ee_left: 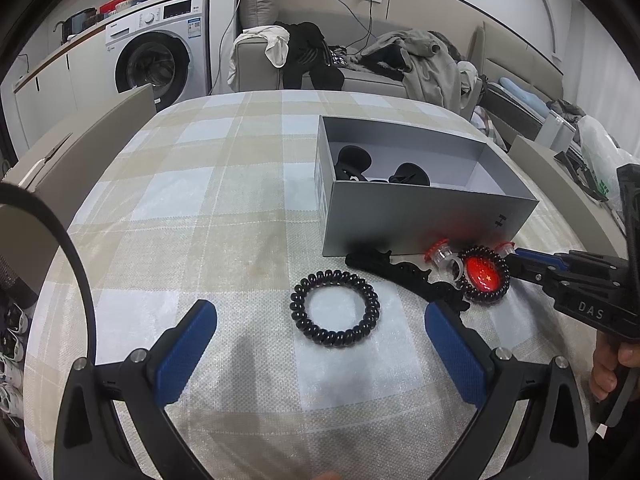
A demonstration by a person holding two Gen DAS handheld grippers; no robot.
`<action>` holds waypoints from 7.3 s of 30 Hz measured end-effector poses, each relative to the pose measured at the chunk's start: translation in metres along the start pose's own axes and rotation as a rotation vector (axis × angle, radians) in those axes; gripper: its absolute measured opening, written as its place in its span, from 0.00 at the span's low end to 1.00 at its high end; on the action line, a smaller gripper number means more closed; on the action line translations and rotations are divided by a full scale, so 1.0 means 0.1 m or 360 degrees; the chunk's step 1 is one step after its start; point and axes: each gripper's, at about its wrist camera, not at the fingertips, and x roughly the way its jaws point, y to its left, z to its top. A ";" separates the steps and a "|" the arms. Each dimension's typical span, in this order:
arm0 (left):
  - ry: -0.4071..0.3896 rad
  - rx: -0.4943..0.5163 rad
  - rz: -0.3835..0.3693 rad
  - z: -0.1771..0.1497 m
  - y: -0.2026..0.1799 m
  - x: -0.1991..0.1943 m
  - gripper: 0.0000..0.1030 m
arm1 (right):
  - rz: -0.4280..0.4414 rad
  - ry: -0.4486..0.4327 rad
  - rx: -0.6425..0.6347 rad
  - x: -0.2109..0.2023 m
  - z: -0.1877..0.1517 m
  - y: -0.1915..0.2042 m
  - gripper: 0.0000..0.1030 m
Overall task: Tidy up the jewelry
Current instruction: 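Grasp the clear red-capped vial with the right tool, then grasp the black coil bracelet with the left tool while the right tool holds the vial, then carry the coil bracelet and vial over the grey box with both tools, then open both tools to release the bracelet and vial into the box, then move the right tool to the black bead bracelet on the red disc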
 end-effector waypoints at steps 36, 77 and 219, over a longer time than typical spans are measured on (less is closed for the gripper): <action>0.0110 0.0125 -0.0084 0.00 -0.04 0.07 0.40 | 0.0124 -0.0266 0.0062 -0.48 -0.04 0.00 0.16; -0.0386 0.0229 -0.0148 0.30 -0.36 -0.66 0.40 | 0.0265 -0.0629 0.0197 -1.21 -0.09 0.10 0.16; -0.0121 0.0038 -0.0058 0.17 -0.11 -0.07 0.98 | 0.0278 0.0059 0.0080 -0.04 0.05 0.10 0.34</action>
